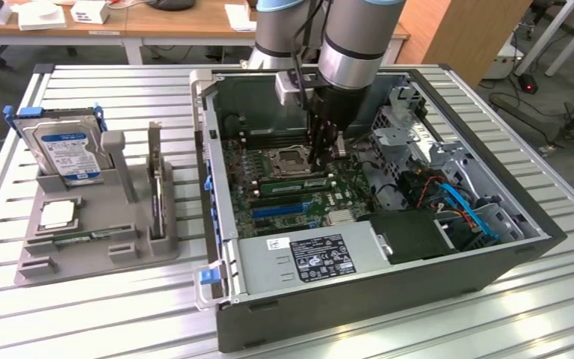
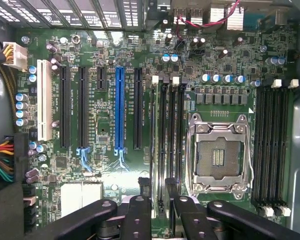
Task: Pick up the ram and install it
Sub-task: 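Insert the ram into the slot, then press down the ram until it locks into place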
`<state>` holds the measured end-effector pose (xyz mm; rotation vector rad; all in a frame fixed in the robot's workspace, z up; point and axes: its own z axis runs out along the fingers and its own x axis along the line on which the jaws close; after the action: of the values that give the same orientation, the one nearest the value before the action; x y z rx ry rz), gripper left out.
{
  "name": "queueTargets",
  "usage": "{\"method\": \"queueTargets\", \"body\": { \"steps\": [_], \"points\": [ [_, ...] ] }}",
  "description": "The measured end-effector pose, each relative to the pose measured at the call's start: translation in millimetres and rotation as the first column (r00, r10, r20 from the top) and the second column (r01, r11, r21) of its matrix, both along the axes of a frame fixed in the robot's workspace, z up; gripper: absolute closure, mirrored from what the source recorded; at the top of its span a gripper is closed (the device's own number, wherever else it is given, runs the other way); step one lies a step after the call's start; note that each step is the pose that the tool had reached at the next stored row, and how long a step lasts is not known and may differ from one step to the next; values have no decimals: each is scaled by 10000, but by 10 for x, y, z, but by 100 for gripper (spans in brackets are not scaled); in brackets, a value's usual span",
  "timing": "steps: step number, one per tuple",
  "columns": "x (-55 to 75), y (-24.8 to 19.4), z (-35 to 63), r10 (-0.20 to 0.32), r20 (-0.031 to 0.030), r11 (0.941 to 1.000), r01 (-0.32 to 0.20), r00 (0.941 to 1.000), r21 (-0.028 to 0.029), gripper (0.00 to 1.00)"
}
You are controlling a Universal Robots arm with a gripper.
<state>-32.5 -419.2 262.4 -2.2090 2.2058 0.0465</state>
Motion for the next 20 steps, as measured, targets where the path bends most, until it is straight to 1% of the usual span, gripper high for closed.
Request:
{"method": "queueTargets", "body": {
  "steps": [12, 13, 14, 15, 16, 20],
  "points": [
    [0, 0, 1, 0, -1, 10000, 0, 10000, -3, 76],
    [0, 0, 1, 0, -1, 10000, 0, 10000, -2, 78],
    [0, 0, 1, 0, -1, 10000, 0, 10000, -3, 84],
    [0, 0, 1, 0, -1, 10000, 0, 10000, -3, 84],
    [0, 0, 1, 0, -1, 10000, 0, 10000, -2, 90],
    [0, 0, 1, 0, -1, 10000, 0, 10000, -2, 91]
  ]
}}
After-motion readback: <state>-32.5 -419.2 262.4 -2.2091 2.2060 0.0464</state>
